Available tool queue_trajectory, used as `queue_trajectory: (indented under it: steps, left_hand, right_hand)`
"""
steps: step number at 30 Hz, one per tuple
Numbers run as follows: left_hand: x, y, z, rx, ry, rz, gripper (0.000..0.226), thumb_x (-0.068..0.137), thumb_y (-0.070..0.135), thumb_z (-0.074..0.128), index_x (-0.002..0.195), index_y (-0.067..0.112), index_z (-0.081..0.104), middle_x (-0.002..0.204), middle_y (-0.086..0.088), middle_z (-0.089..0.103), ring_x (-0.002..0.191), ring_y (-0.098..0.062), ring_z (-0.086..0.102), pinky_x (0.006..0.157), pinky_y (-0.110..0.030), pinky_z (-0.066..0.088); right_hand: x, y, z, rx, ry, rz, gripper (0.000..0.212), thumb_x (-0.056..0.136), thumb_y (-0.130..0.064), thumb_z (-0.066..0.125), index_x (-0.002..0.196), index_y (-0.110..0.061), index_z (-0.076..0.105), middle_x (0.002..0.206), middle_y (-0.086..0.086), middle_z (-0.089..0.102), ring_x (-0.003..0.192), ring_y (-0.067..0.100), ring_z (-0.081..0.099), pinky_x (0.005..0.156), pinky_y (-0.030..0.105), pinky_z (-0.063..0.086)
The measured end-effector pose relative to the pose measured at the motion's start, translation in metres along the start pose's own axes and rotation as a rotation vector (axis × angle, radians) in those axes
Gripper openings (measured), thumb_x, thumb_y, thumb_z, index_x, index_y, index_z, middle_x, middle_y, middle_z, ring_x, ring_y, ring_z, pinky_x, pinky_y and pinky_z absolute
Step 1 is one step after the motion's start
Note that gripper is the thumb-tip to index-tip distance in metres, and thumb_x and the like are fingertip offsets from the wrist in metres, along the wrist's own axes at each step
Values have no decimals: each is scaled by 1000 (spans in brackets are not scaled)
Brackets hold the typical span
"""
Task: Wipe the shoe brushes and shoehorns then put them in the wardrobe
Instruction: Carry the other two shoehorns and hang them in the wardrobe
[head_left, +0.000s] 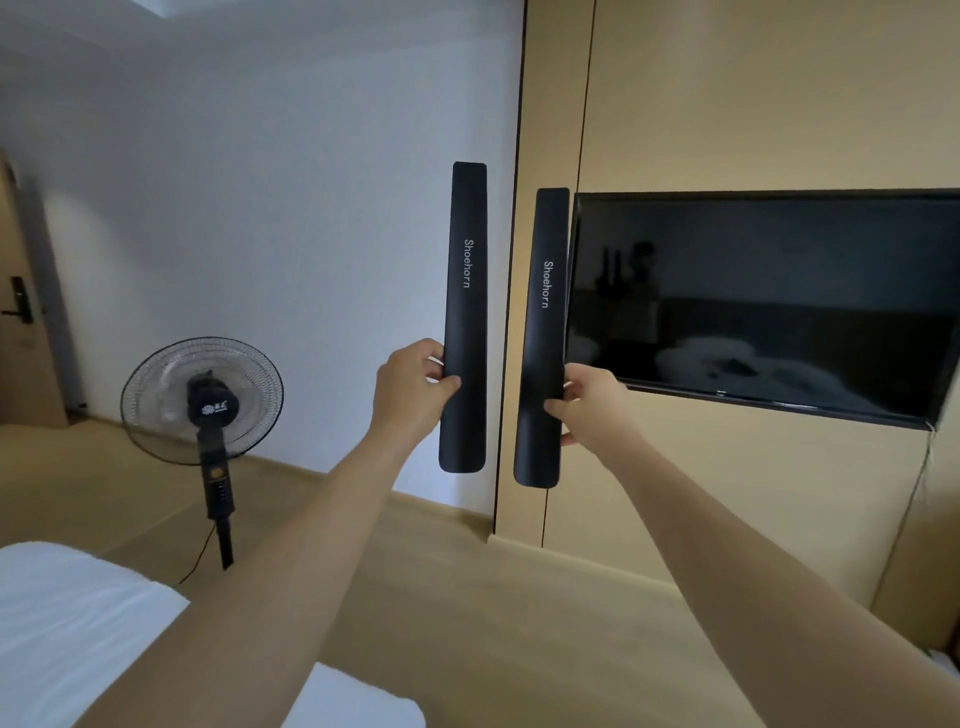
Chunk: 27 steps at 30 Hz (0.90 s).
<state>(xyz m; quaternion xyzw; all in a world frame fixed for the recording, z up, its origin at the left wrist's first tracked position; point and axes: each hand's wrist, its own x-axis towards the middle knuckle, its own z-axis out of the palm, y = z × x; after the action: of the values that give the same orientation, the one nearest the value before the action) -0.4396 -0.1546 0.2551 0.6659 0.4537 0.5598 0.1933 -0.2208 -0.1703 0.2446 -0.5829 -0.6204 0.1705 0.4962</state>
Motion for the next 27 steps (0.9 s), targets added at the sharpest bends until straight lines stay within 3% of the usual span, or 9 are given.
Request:
queue_trajectory:
  steps: [4,8,18,23,27]
  left_hand:
    - [41,-12,51,10,-7,0,15,81,10,70,94,16,65,89,-6,71,82,-27,68,73,-48,60]
    - [86,-36,90,7,-6,-5,15,82,10,70,94,17,65,87,-5,71,81,-26,68,74,-48,60]
    - [225,-114,155,-32,-13,19,16,83,9,71,98,12,66,93,-10,71,85,-29,68,76,-49,59]
    - [316,-150,173,-20,-20,39,14,83,8,71,94,13,65,91,-9,71,83,-28,68,75,-48,60]
    - [369,-185,188,9,-11,33,12,82,8,70,91,14,65,87,-7,71,82,-28,68,73,-48,59]
  right_hand:
    - [60,35,-12,-23,10,-13,27,90,-5,67,110,-23,64,91,-5,68,79,16,66,50,22,57]
    - [117,66,-10,-25,32,-7,28,89,-3,68,98,-29,63,85,-8,67,73,9,65,45,20,53]
    - [269,120,37,-27,52,-27,26,88,-1,67,104,-22,67,87,-2,70,76,10,67,53,28,61]
    - [360,128,66,-61,50,-60,27,90,-7,68,102,-30,62,81,-14,66,69,6,65,51,23,58]
    - [421,147,92,-59,52,-62,28,88,-6,68,96,-32,61,80,-10,67,67,10,66,47,22,55]
